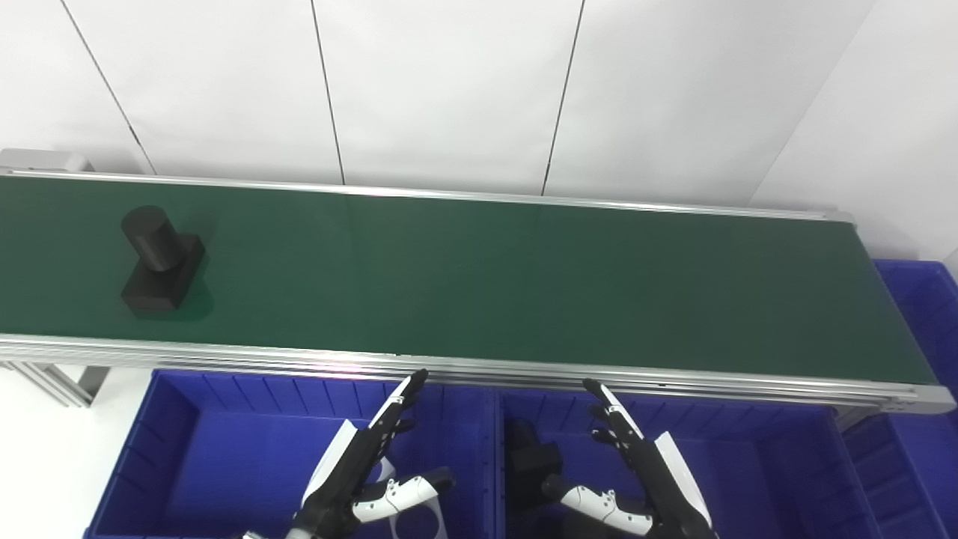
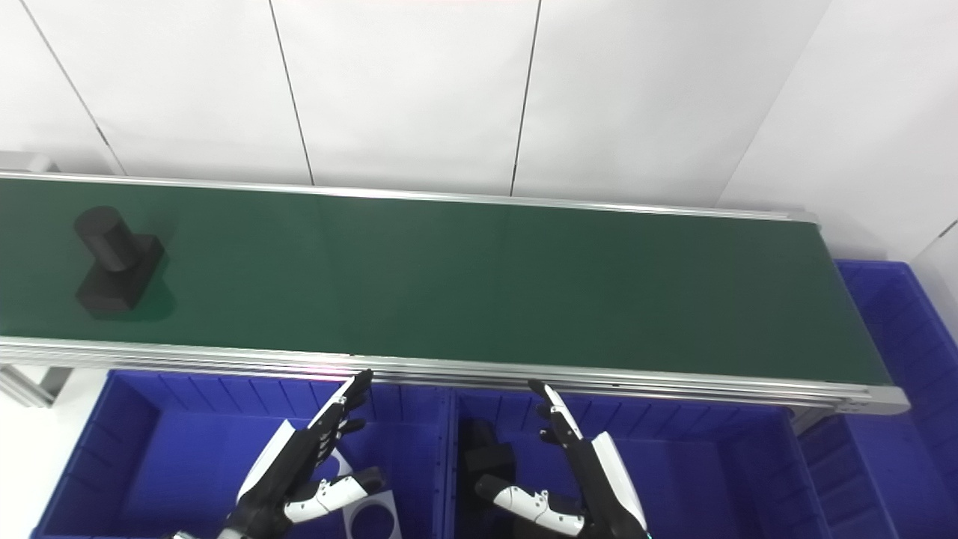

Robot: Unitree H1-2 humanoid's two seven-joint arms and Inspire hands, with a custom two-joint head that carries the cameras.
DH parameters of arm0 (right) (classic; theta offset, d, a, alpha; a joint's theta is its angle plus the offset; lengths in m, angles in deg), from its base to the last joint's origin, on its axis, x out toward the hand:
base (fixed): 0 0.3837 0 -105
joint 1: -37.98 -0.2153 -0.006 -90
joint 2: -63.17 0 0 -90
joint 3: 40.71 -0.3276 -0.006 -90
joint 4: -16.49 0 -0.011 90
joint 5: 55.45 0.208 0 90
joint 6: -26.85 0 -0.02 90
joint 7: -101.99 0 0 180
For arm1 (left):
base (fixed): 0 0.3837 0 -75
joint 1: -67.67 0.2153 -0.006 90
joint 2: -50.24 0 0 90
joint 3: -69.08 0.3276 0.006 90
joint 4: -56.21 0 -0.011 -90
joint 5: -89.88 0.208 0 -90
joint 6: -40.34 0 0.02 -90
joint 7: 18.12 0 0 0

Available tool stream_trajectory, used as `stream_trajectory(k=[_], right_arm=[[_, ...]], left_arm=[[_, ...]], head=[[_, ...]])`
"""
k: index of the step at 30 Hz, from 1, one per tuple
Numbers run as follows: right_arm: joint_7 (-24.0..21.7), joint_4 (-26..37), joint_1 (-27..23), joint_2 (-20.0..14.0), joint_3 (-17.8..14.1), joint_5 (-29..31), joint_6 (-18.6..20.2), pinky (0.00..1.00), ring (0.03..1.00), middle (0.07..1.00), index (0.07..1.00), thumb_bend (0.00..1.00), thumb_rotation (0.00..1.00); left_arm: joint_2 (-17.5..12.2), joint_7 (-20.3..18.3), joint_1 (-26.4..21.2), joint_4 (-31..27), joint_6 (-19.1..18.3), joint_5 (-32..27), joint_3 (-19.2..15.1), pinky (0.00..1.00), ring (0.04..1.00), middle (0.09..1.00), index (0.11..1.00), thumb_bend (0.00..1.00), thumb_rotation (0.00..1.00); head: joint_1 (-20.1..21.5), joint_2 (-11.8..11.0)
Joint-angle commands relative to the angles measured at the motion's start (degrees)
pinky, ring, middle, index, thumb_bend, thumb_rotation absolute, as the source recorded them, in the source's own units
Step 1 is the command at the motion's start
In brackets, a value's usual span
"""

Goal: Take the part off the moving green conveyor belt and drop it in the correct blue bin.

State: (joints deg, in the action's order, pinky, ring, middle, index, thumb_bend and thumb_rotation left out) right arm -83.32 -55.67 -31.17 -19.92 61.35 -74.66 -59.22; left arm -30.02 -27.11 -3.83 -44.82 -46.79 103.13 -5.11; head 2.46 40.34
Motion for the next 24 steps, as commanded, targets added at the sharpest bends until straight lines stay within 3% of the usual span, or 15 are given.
stream_trajectory(k=[1,12,24], right_arm=[[0.5,1.5,-0.5,0.0,0.0,-0.2,-2.0,0.85,0.935,0.979,0.96,0.69,0.51],[0.5,1.5,-0.8,0.2,0.4,-1.7,-1.6,0.87,0.949,0.986,0.968,0.7,0.52],[1.0,0.8,-1.0,1.7,1.3,-4.1,-0.8,0.89,0.952,0.983,0.979,0.71,0.5]], left_arm=[[-0.1,0.6,-0.5,-1.4,2.2,0.0,0.0,0.9,0.978,0.991,0.97,0.82,0.67],[-0.6,0.2,-0.5,-1.7,2.0,-0.5,-0.3,0.9,0.983,0.995,0.969,0.81,0.66],[-1.9,0.0,-0.6,-1.4,3.8,-1.8,-1.5,0.89,0.973,0.992,0.971,0.8,0.67]], head=[[0.2,0.1],[2.0,0.2],[10.2,0.2]])
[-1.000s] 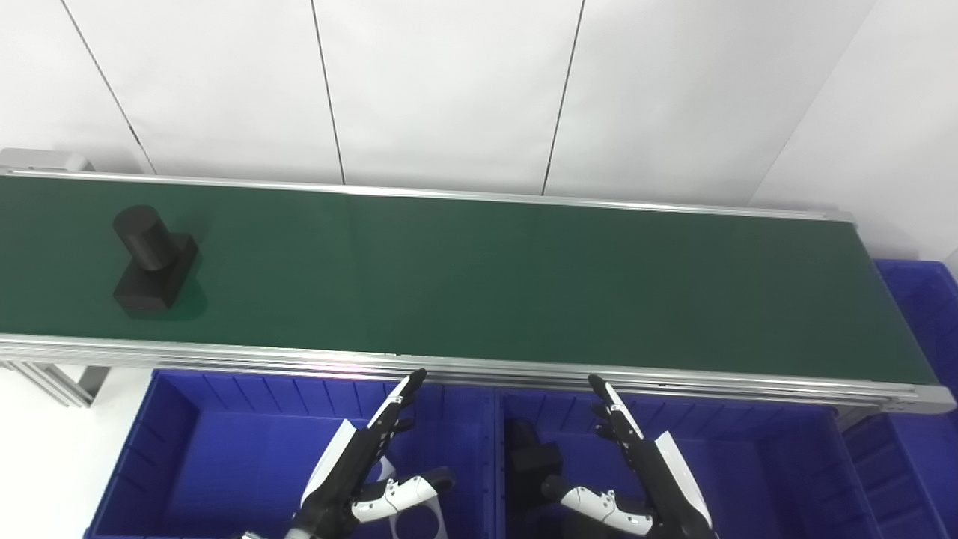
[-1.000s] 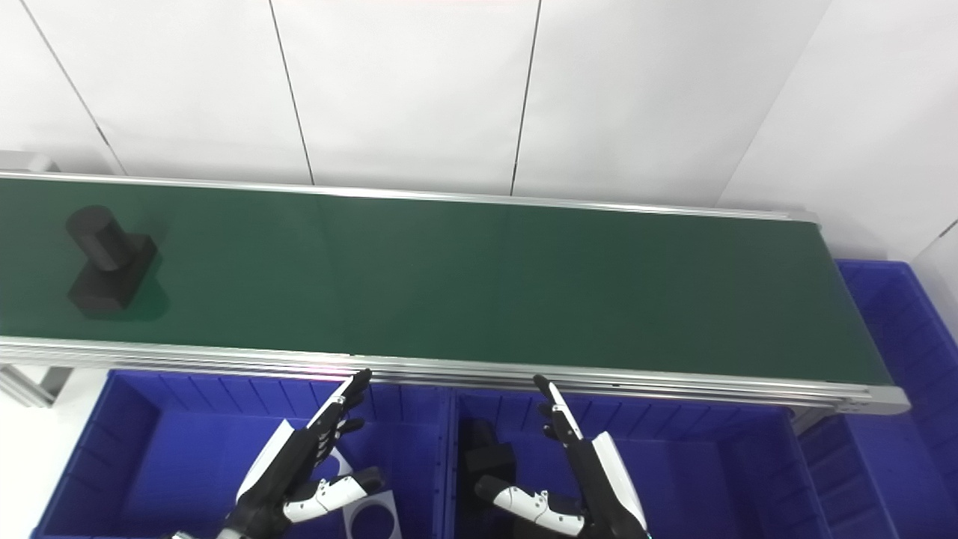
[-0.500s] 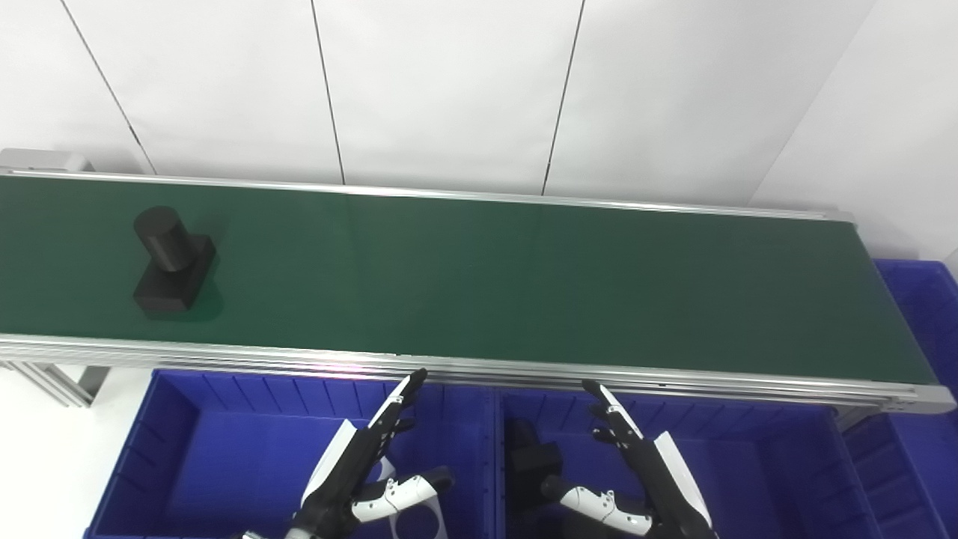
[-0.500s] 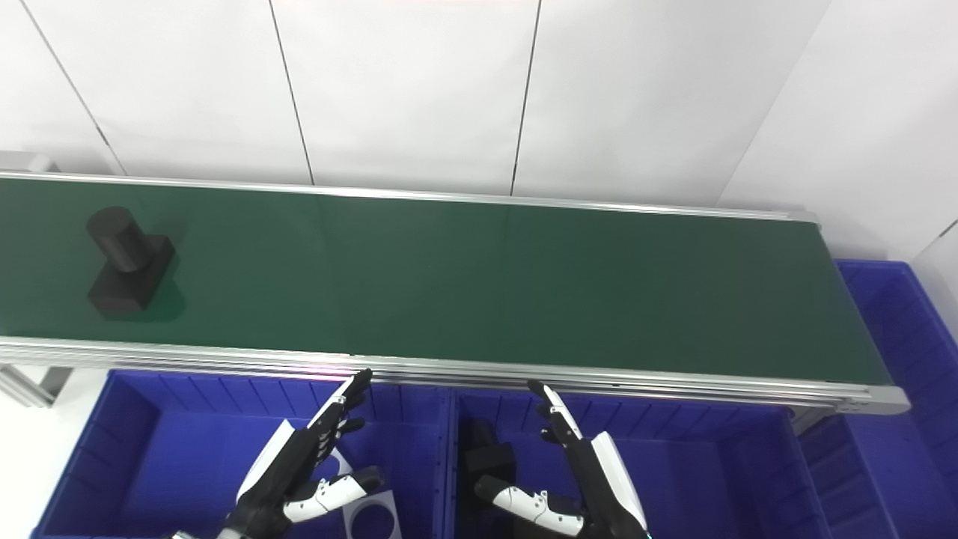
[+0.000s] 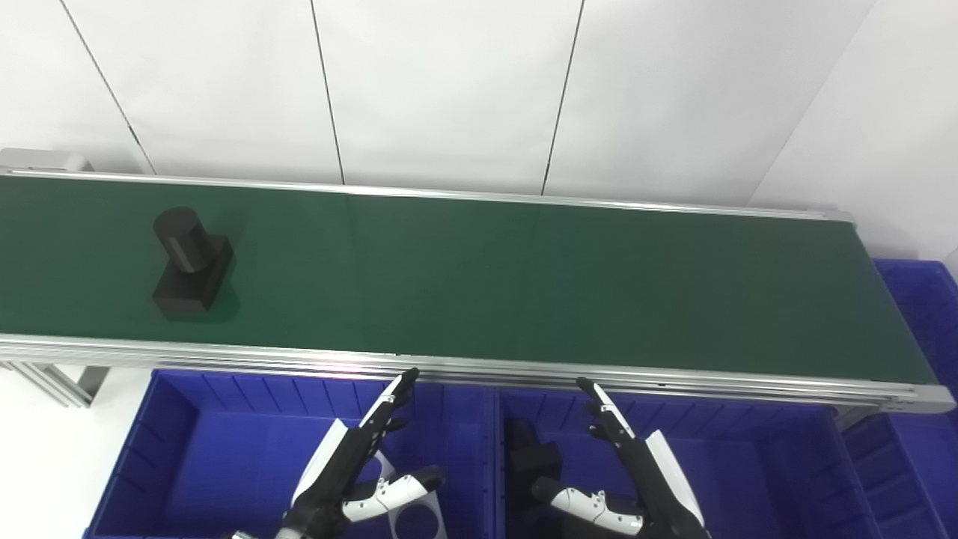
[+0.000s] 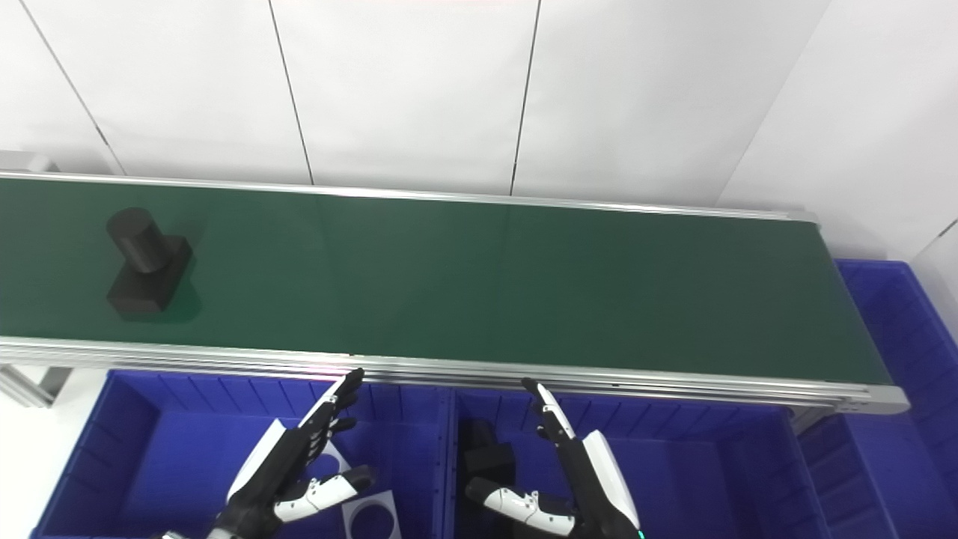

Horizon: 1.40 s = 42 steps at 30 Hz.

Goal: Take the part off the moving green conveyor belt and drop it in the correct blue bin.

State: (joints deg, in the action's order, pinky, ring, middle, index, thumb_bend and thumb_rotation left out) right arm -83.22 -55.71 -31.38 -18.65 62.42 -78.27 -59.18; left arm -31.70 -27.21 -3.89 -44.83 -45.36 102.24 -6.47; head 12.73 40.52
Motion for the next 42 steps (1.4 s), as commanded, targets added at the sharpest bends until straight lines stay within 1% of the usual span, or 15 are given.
stream_trajectory(k=[1,6,12,13,15,19,23,28,31,39,41,42], right_arm=[[1.0,0.8,-0.8,0.6,0.3,-0.7,-0.8,0.9,0.956,0.984,0.982,0.71,0.51],[0.8,1.1,-1.0,1.3,0.4,-2.1,0.2,0.92,0.956,0.982,0.993,0.71,0.52],[0.7,1.1,-1.1,1.8,0.2,-1.6,0.1,0.92,0.958,0.984,0.995,0.71,0.52],[0.8,1.2,-1.2,1.7,0.1,-1.5,0.0,0.92,0.958,0.985,0.995,0.71,0.52],[0.7,1.2,-1.2,1.6,-0.1,-1.3,-0.2,0.91,0.954,0.981,0.994,0.72,0.52],[0.2,1.6,-1.4,1.1,-0.4,-0.8,-0.1,0.92,0.955,0.984,1.0,0.71,0.54],[-0.2,2.0,-1.4,0.8,-0.7,-0.5,0.4,0.91,0.951,0.983,1.0,0.72,0.56],[-0.1,1.8,-1.1,0.8,-1.0,-0.3,0.0,0.89,0.942,0.981,0.996,0.73,0.55],[-0.2,1.8,-1.0,0.6,-0.9,-0.2,-0.4,0.9,0.946,0.982,0.997,0.73,0.55],[-0.3,1.8,-0.3,0.1,-0.8,0.6,-1.1,0.91,0.956,0.989,1.0,0.73,0.55],[-0.1,1.4,-0.1,-0.1,-1.1,1.2,-1.7,0.91,0.956,0.989,1.0,0.73,0.54],[0.0,1.2,-0.1,-0.2,-1.2,1.5,-1.9,0.9,0.955,0.987,1.0,0.73,0.54]], left_arm=[[-0.4,0.0,-0.6,-1.3,2.6,-1.2,-0.3,0.88,0.973,0.992,0.972,0.8,0.67],[-0.7,-0.2,-0.8,-1.0,2.9,-2.0,-0.8,0.88,0.964,0.983,0.961,0.81,0.67],[-1.1,-0.5,-0.7,-2.2,1.7,-1.8,-0.9,0.86,0.963,0.977,0.956,0.82,0.67],[-1.0,-0.6,-0.7,-2.6,1.1,-1.7,-0.8,0.86,0.963,0.978,0.955,0.82,0.67],[-0.9,-0.8,-0.7,-3.3,0.5,-1.6,-0.7,0.86,0.968,0.979,0.956,0.82,0.67],[-0.5,-0.8,-1.0,-3.5,0.7,-1.4,-0.5,0.87,0.959,0.978,0.956,0.81,0.66],[-0.2,-0.9,-1.0,-4.4,-0.6,-1.2,-0.3,0.86,0.959,0.98,0.956,0.8,0.64],[0.0,-0.8,-1.1,-4.7,-0.7,-0.8,0.0,0.86,0.956,0.981,0.957,0.79,0.64],[-0.1,-0.7,-0.9,-4.6,-0.3,-0.3,0.1,0.86,0.953,0.981,0.958,0.79,0.65],[0.2,-0.5,-0.2,-3.4,1.1,-0.9,0.2,0.87,0.962,0.985,0.961,0.81,0.64],[0.4,-0.3,-0.1,-2.9,1.7,-0.7,0.4,0.87,0.961,0.984,0.961,0.82,0.65],[0.5,-0.3,-0.1,-2.7,1.8,-0.7,0.5,0.87,0.962,0.987,0.963,0.82,0.65]], head=[[0.4,0.2],[0.3,1.0],[0.7,1.9],[0.5,2.5],[0.2,2.9],[-0.2,3.4],[-0.3,3.7],[-0.6,3.0],[-1.2,2.5],[-4.0,0.9],[-5.5,-0.2],[-5.6,-0.3]])
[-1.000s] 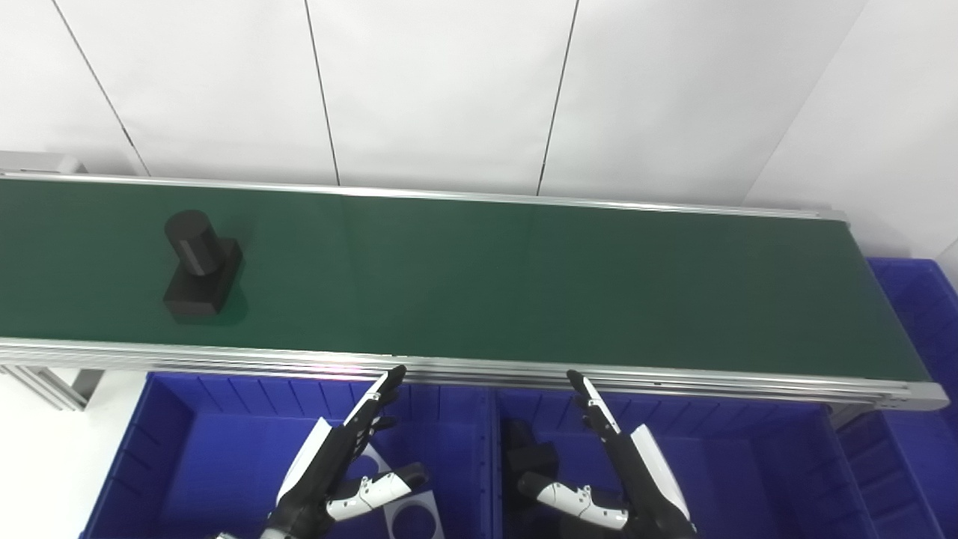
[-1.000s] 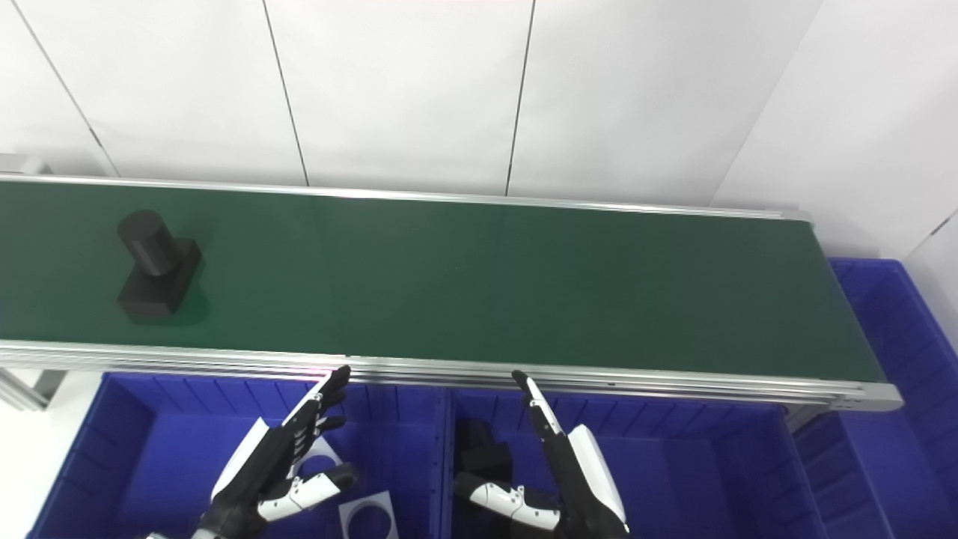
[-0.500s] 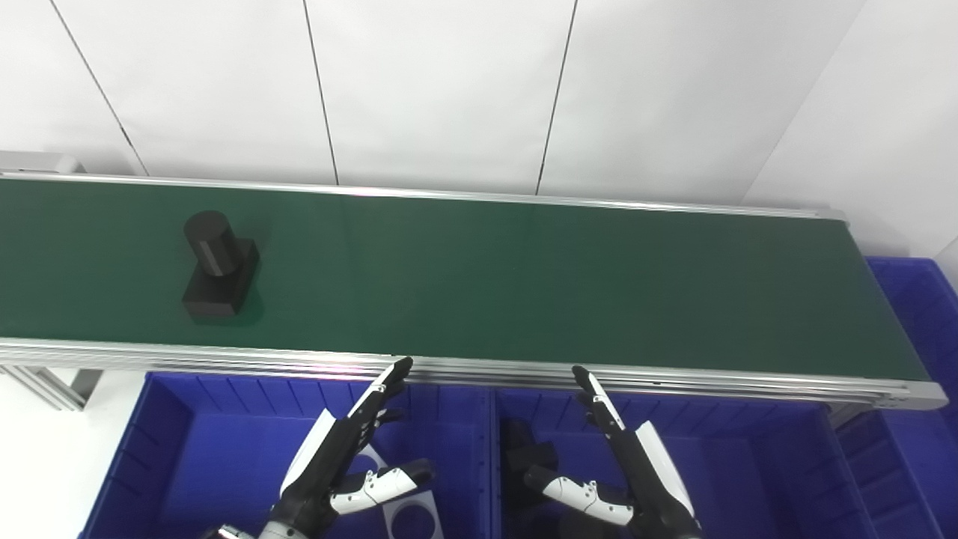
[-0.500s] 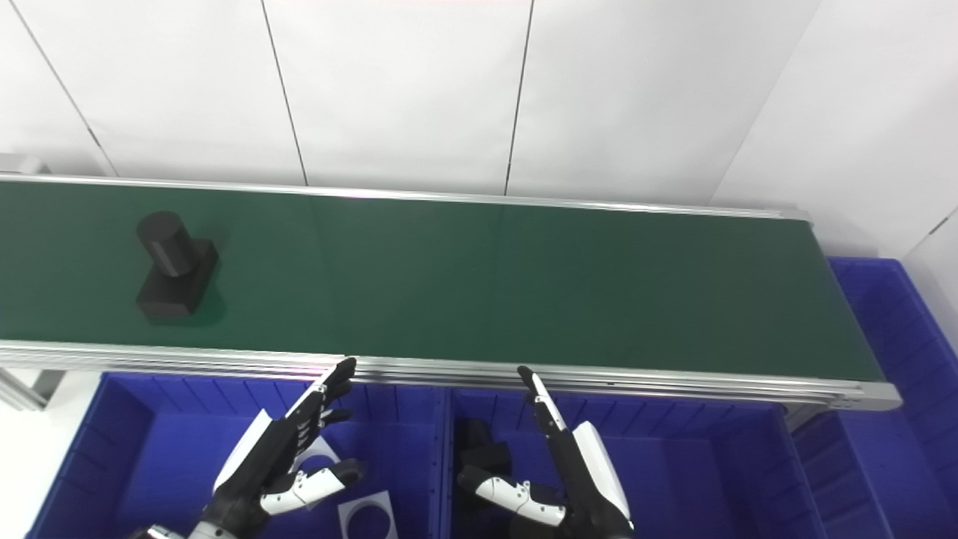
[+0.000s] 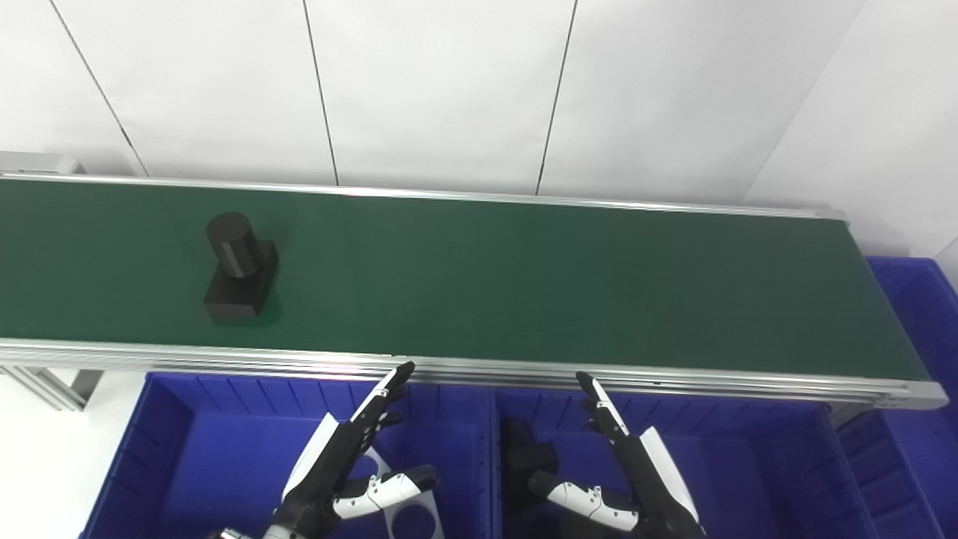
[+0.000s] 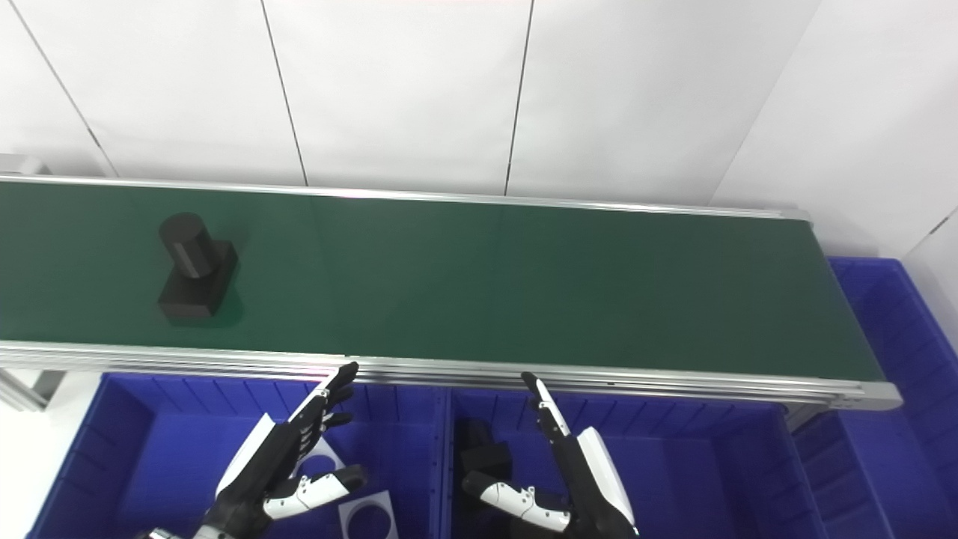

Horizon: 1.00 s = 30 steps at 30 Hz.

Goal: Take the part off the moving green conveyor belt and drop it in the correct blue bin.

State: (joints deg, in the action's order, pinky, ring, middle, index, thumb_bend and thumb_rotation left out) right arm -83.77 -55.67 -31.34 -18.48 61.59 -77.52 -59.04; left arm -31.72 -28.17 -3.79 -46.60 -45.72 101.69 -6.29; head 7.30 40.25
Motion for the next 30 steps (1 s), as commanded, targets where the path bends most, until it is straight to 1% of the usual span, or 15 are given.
stream_trajectory(k=[1,2,3,4,5,6,7,8,9,15,16,21,24,28,30], right_arm=[[0.6,1.0,-0.1,-0.6,-0.5,0.9,-2.3,0.9,0.954,0.986,1.0,0.73,0.54],[0.7,0.9,0.0,-0.7,-0.5,0.9,-2.4,0.89,0.954,0.987,1.0,0.73,0.54],[0.7,0.9,0.0,-0.8,-0.6,1.0,-2.4,0.89,0.954,0.987,1.0,0.73,0.54],[0.7,0.9,0.1,-1.0,-0.6,1.0,-2.5,0.89,0.955,0.988,1.0,0.73,0.54],[0.7,0.8,0.1,-1.2,-0.7,1.2,-2.6,0.89,0.955,0.99,1.0,0.73,0.54],[0.7,0.8,0.2,-1.4,-0.8,1.3,-2.7,0.89,0.955,0.991,1.0,0.72,0.54],[0.8,0.7,0.3,-1.6,-0.9,1.5,-2.9,0.89,0.955,0.991,1.0,0.72,0.54],[0.9,0.7,0.4,-1.7,-0.9,1.6,-3.0,0.9,0.96,0.992,1.0,0.72,0.54],[1.1,0.4,0.5,-1.8,-1.0,1.8,-3.5,0.9,0.962,0.993,1.0,0.72,0.54],[2.1,-0.9,0.6,-2.3,-1.2,2.0,-6.0,0.89,0.952,0.982,1.0,0.7,0.51],[2.1,-1.0,0.6,-2.3,-1.3,2.2,-6.2,0.9,0.955,0.984,1.0,0.69,0.51],[2.3,-1.9,0.4,-2.7,-1.6,3.4,-7.7,0.92,0.954,0.996,1.0,0.67,0.5],[2.5,-1.8,0.4,-2.6,-2.0,4.1,-7.9,0.92,0.962,0.997,1.0,0.66,0.5],[2.7,-2.4,0.1,-2.5,-2.5,6.1,-9.6,0.94,0.966,0.999,1.0,0.64,0.49],[2.5,-2.5,-0.2,-2.7,-2.6,6.7,-10.0,0.96,0.982,1.0,1.0,0.64,0.51]], left_arm=[[0.7,0.8,-0.1,-0.6,2.3,0.1,0.4,0.87,0.963,0.988,0.963,0.82,0.65],[0.8,1.0,0.0,-0.5,2.4,0.3,0.5,0.86,0.962,0.987,0.963,0.83,0.65],[1.0,1.1,0.0,-0.1,2.7,0.2,0.5,0.86,0.961,0.987,0.962,0.83,0.65],[1.1,1.2,0.0,0.2,3.0,0.1,0.6,0.87,0.963,0.986,0.961,0.83,0.64],[1.3,1.3,0.1,0.5,3.4,0.2,0.8,0.88,0.965,0.986,0.961,0.83,0.64],[1.4,1.4,0.1,0.8,3.7,0.4,0.9,0.88,0.966,0.986,0.962,0.83,0.63],[1.6,1.5,0.2,1.1,4.1,0.5,1.0,0.88,0.966,0.986,0.962,0.83,0.63],[1.7,1.6,0.2,1.3,4.4,0.5,1.1,0.89,0.968,0.988,0.962,0.82,0.63],[1.9,1.8,0.4,1.6,4.7,0.7,1.2,0.89,0.969,0.988,0.962,0.82,0.62],[2.5,2.8,0.5,2.9,6.3,1.5,1.6,0.89,0.958,0.977,0.957,0.82,0.62],[2.6,2.9,0.5,3.1,6.4,1.3,1.6,0.89,0.958,0.977,0.957,0.82,0.62],[3.2,3.6,0.5,3.9,7.5,0.9,1.7,0.9,0.956,0.968,0.95,0.82,0.59],[3.5,4.0,0.3,4.6,8.5,1.0,1.8,0.9,0.953,0.962,0.949,0.81,0.58],[3.9,3.9,0.0,5.8,9.5,0.4,1.6,0.91,0.957,0.965,0.946,0.81,0.57],[4.1,3.7,-0.1,6.2,9.8,0.0,1.5,0.91,0.962,0.969,0.946,0.81,0.56]], head=[[-1.1,-0.7],[-1.1,-0.7],[-2.3,-1.2],[-2.5,-1.3],[-3.7,-1.7],[-3.7,-1.7],[-5.0,-2.6],[-5.0,-2.6],[-5.9,-3.6],[-8.2,-4.4],[-9.1,-4.5],[-10.5,-4.7],[-11.4,-5.3],[-12.4,-5.9],[-12.9,-6.2]])
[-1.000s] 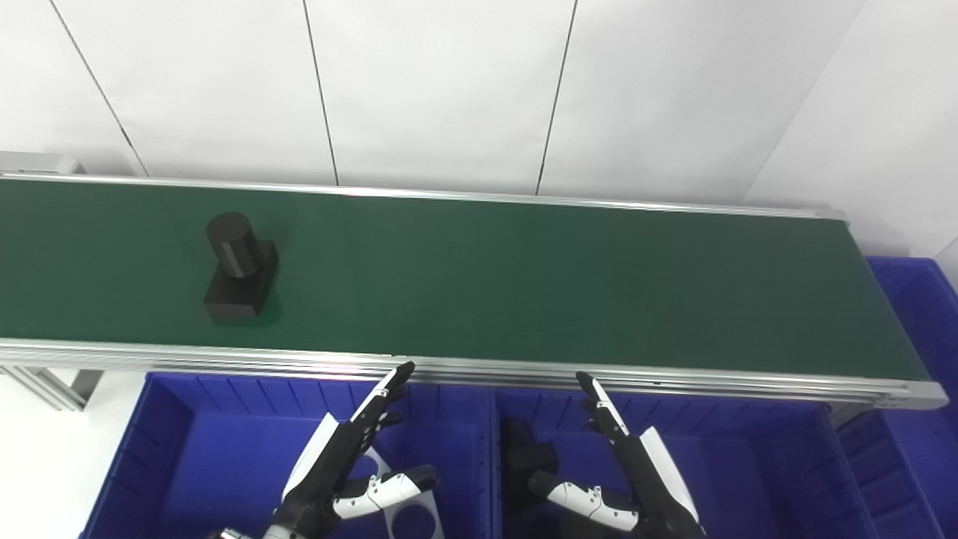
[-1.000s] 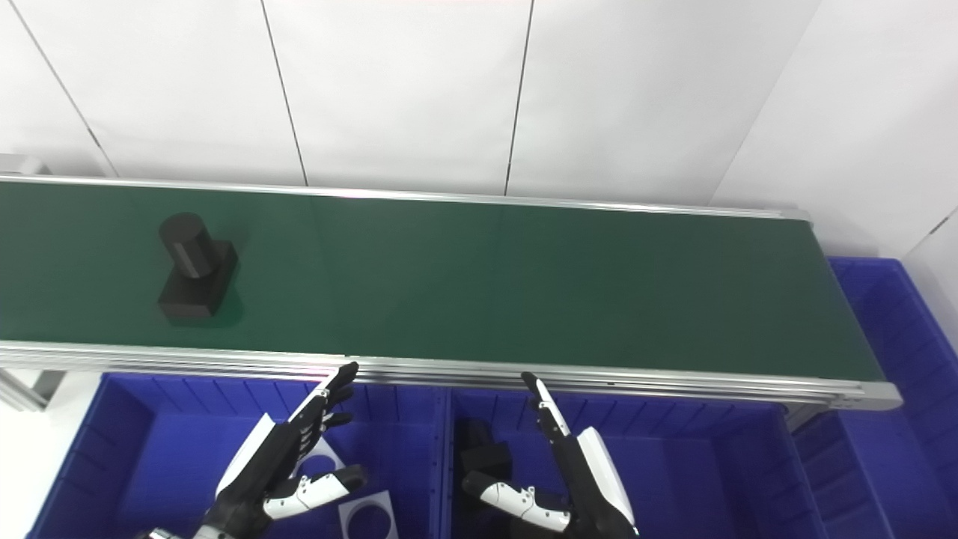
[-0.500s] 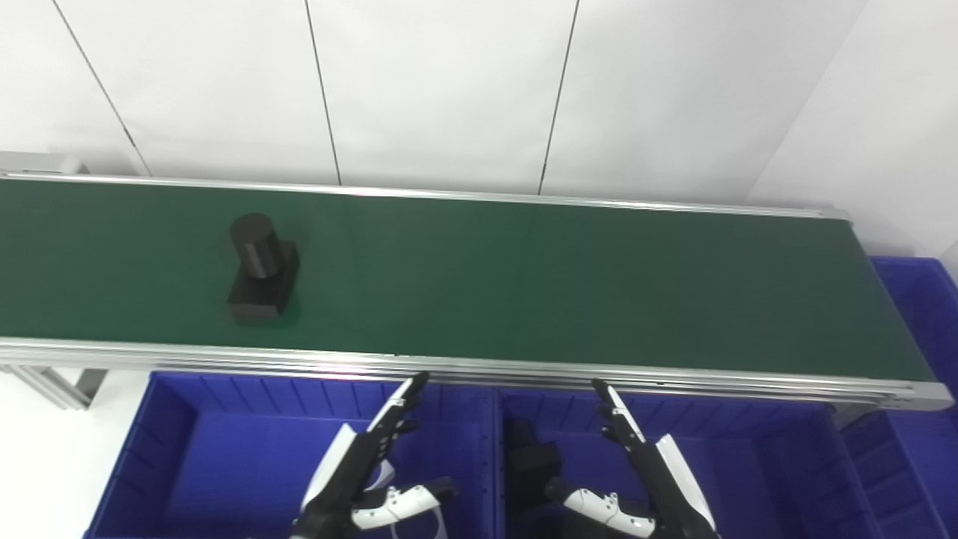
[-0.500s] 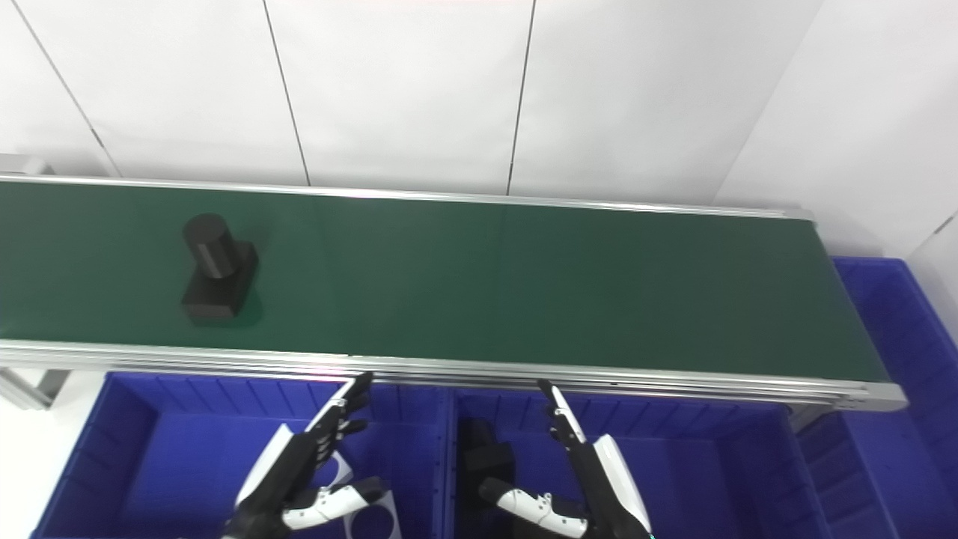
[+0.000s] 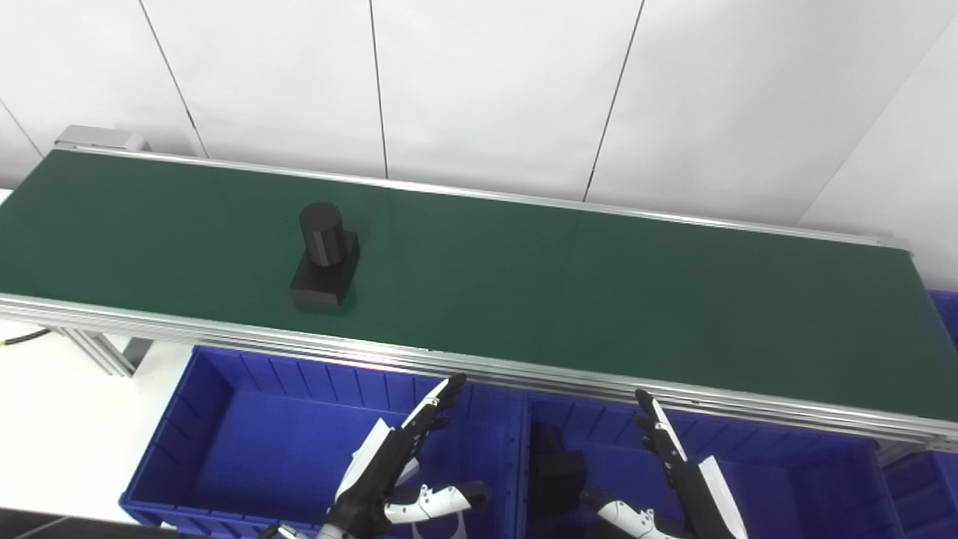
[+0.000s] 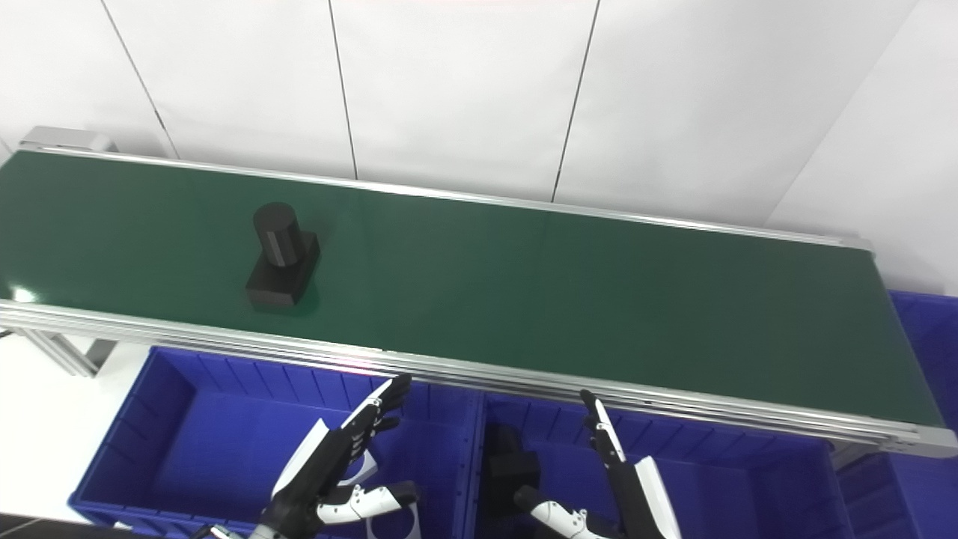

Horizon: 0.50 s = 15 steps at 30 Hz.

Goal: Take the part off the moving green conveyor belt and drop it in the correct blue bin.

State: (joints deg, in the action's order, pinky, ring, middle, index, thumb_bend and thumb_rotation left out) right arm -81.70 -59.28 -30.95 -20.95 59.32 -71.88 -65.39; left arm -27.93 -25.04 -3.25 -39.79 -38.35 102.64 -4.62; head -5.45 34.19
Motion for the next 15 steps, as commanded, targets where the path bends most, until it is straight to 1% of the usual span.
stream_trajectory(k=[1,2,3,7,8,10,13,15], right_arm=[[0.4,1.2,-0.7,-0.3,-0.5,1.3,-3.8,0.96,0.983,1.0,1.0,0.64,0.51],[0.5,1.3,-0.8,-0.2,-0.7,1.6,-4.0,0.97,0.99,1.0,1.0,0.66,0.55],[0.7,1.2,-1.1,-0.2,-0.9,1.7,-4.7,0.98,0.995,1.0,1.0,0.67,0.56],[0.9,0.7,-2.1,-0.1,-1.5,3.2,-7.4,0.99,0.997,1.0,1.0,0.67,0.56],[0.7,0.9,-2.4,-0.1,-1.7,4.0,-7.7,0.99,0.999,1.0,1.0,0.67,0.57],[0.5,1.0,-2.9,0.0,-2.0,5.1,-8.4,0.99,1.0,1.0,1.0,0.67,0.57],[0.5,1.3,-3.4,0.4,-2.3,6.8,-9.6,0.98,1.0,1.0,1.0,0.66,0.57],[0.6,2.4,-3.6,1.0,-2.6,7.9,-9.2,0.98,1.0,1.0,1.0,0.65,0.56]], left_arm=[[0.3,0.6,-0.8,-0.3,2.6,-1.0,-0.2,0.91,0.962,0.97,0.946,0.81,0.56],[0.4,0.7,-0.9,0.1,2.9,-1.0,-0.2,0.91,0.959,0.969,0.945,0.81,0.56],[0.5,0.9,-1.0,0.5,3.3,-1.0,-0.2,0.9,0.957,0.968,0.942,0.81,0.56],[0.8,1.3,-1.4,2.0,4.5,-0.7,-0.4,0.88,0.945,0.958,0.932,0.82,0.55],[0.8,1.5,-1.5,2.3,4.7,-0.6,-0.4,0.87,0.94,0.954,0.931,0.82,0.55],[1.0,1.9,-1.6,2.7,4.9,-0.6,-0.5,0.87,0.936,0.95,0.929,0.82,0.55],[1.1,2.2,-1.8,3.3,5.4,-0.8,-0.6,0.85,0.926,0.942,0.922,0.83,0.55],[1.1,2.4,-1.9,4.0,6.1,-1.2,-0.8,0.85,0.923,0.939,0.919,0.83,0.55]], head=[[-1.3,-1.0],[-2.0,-1.6],[-2.5,-1.8],[-3.9,-2.9],[-4.5,-3.5],[-4.9,-3.8],[-4.7,-4.3],[-4.5,-4.6]])
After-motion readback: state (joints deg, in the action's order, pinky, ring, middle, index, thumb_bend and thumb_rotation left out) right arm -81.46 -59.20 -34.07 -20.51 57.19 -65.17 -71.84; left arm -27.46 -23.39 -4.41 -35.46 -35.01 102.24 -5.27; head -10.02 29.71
